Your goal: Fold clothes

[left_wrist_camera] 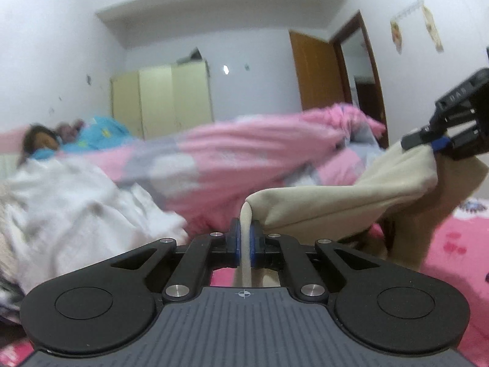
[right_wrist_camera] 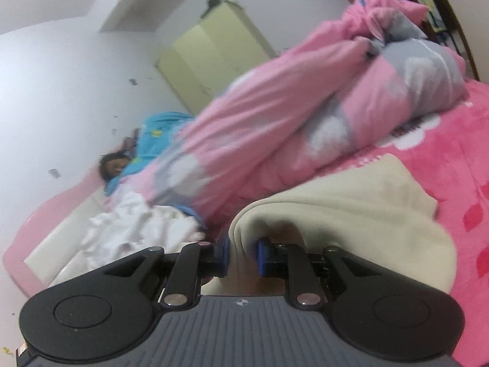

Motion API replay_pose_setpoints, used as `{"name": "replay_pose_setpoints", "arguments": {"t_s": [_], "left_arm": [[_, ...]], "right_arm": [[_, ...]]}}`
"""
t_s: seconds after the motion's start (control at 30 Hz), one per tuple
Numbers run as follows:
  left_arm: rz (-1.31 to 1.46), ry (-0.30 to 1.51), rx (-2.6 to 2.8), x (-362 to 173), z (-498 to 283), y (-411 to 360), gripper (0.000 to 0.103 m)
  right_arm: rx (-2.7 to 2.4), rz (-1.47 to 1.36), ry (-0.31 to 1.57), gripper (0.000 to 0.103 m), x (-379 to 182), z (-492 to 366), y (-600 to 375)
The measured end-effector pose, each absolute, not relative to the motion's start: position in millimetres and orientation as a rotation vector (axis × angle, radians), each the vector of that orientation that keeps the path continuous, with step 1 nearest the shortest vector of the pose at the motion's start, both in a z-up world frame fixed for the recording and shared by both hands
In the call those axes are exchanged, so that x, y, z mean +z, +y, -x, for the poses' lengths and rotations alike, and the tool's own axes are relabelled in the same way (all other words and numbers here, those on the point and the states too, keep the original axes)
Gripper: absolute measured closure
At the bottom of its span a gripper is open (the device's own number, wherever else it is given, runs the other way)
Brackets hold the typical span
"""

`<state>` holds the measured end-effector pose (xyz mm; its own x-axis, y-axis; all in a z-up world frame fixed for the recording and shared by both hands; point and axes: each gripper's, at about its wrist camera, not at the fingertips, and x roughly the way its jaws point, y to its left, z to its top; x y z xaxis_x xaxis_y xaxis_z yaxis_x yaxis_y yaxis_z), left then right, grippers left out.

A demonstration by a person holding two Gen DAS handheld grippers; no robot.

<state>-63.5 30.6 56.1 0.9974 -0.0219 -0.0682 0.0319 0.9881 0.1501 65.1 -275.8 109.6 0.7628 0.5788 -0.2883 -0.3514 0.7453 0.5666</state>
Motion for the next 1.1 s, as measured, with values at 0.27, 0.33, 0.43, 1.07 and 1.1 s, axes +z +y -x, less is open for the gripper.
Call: {"name": "replay_pose_setpoints", "arguments": {"t_s": [0.27, 0.33, 0.43, 1.07, 1.1], "left_arm": [[-0.123, -0.002, -0.010, 90, 111, 67, 0.099], [-0.110, -0.024, -0.005, 99, 123, 78, 0.099], [-0.101, -0.077, 0.000, 115, 142, 90, 0.099], [-0.130, 0.333, 0.112, 27, -4, 135, 0.091], [-0.148, 0.372, 0.122, 17, -11, 137, 0.083]], "right_arm": [[0.643, -0.473, 0.390, 0.084, 154, 8, -250], [0.674, -0.470, 0.368, 0.086, 165, 28, -245], [0.728, -0.472, 0.314, 0.086, 181, 53, -240], [0.657, -0.443, 0.610, 0.087, 75, -111, -179], [0.652, -0.427, 0.630, 0.085, 62, -121, -174]]}}
